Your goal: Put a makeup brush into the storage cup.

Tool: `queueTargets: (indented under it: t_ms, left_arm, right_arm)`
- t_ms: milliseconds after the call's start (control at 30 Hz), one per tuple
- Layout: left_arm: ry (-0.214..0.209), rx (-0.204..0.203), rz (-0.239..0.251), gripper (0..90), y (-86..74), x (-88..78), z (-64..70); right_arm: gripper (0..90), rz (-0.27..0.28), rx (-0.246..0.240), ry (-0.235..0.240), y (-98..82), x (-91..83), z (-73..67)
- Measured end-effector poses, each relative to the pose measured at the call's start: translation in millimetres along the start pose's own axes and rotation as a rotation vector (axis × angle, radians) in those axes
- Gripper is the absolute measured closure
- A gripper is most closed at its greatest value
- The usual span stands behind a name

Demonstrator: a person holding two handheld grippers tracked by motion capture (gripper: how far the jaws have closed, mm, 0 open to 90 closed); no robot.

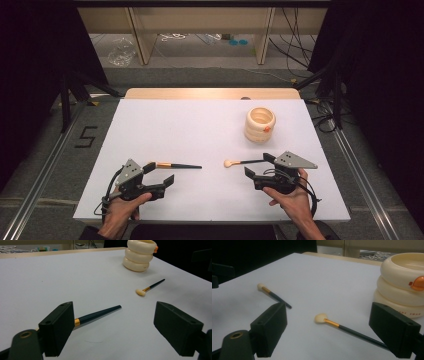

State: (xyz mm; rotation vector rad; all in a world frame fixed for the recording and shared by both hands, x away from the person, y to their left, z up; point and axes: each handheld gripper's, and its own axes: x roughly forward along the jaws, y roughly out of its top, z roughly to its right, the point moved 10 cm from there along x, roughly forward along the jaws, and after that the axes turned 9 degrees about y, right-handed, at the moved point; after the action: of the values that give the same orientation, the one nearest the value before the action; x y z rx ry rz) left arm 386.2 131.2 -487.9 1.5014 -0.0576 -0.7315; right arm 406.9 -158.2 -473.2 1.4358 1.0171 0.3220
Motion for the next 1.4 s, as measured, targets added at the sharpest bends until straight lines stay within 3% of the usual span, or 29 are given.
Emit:
queueTargets:
  t_ms: [133, 167, 300, 500, 800, 900, 1033, 1300, 1400]
  left_arm:
    - [-0.001, -0.012, -0.005, 16.7, -0.1, 0.8, 1.3]
    - [-0.001, -0.013, -0.005, 16.7, -0.1, 0.8, 1.7]
    - [-0.002, -0.012, -0.008, 16.7, -0.6, 0.6, 1.7]
    - [-0.006, -0.022, -0.011, 16.7, -0.1, 0.2, 2.5]
    - [-0.002, -0.032, -0.011, 16.6, 0.2, -1.6, 0.1]
    - [-0.007, -0.025, -0.012, 16.6, -0.3, -3.6, 1.6]
    - [0.0, -0.042, -0.016, 16.6, -0.6, -4.8, 1.5]
    - [-0.01, -0.023, -0.019, 16.6, -0.9, -3.5, 0.7]
    - [-0.012, -0.022, -0.018, 16.6, -0.8, -3.6, 1.0]
  right_arm:
    - [16.2, -0.007, -0.017, 0.006, 0.1, 1.1, -0.6]
    - [16.3, 0.008, -0.052, 0.001, 2.4, 2.2, 2.1]
    - [16.5, 0.009, -0.061, 0.003, 3.8, 2.6, 3.2]
    - [17.3, -0.034, -0.08, 0.011, 3.0, 3.0, 6.8]
    - [17.6, -0.076, -0.107, 0.046, 5.3, 5.7, 8.6]
    - [20.5, -0.09, -0.115, 0.094, 10.2, 5.9, 5.9]
    - [20.9, -0.098, -0.154, 0.101, 19.6, 7.9, 7.7]
    - [15.6, -0.18, -0.224, 0.142, 28.4, 21.2, 15.1]
    - [15.7, -0.219, -0.221, 0.171, 26.9, 25.1, 16.2]
